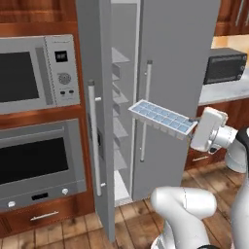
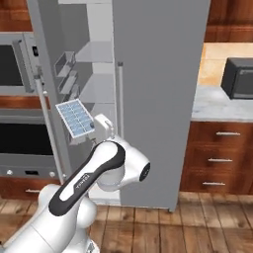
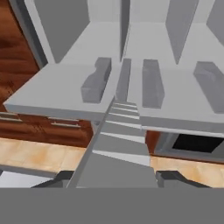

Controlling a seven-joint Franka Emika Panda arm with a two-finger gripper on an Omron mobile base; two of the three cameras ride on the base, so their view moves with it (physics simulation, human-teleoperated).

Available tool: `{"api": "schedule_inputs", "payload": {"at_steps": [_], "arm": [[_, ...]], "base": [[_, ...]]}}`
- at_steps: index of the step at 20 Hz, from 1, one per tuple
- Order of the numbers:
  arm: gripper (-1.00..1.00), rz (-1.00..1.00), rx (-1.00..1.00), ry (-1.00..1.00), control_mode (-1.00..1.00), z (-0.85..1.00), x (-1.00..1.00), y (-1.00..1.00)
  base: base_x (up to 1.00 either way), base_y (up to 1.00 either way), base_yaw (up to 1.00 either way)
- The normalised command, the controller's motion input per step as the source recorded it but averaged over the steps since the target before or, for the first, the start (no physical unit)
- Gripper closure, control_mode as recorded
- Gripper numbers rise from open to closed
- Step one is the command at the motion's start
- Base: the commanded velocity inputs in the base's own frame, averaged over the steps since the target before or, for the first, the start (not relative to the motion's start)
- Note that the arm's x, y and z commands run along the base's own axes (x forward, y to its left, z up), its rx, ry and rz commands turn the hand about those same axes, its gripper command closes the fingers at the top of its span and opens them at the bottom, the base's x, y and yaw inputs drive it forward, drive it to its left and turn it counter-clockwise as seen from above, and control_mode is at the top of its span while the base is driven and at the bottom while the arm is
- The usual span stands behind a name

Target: The ice cube tray has been filled with water. Take the tray and place it in the freezer to make ice. Close the freezer door after placing the tray.

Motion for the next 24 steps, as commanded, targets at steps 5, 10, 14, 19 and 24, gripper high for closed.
{"api": "schedule_inputs", "payload": {"at_steps": [5, 10, 14, 19, 24], "arm": [[1.0, 0.0, 0.0, 0.0, 1.0, 0.0, 0.0, 0.0], [1.0, 0.0, 0.0, 0.0, 1.0, 0.0, 0.0, 0.0], [1.0, 0.0, 0.0, 0.0, 1.0, 0.0, 0.0, 0.0], [1.0, 0.0, 0.0, 0.0, 1.0, 0.0, 0.0, 0.0], [1.0, 0.0, 0.0, 0.0, 1.0, 0.0, 0.0, 0.0]], "base": [[0.37, -0.41, 0.36], [0.17, -0.59, 0.38], [0.23, -0.5, 0.38], [0.51, -0.09, 0.22], [0.28, -0.07, 0.03]]}}
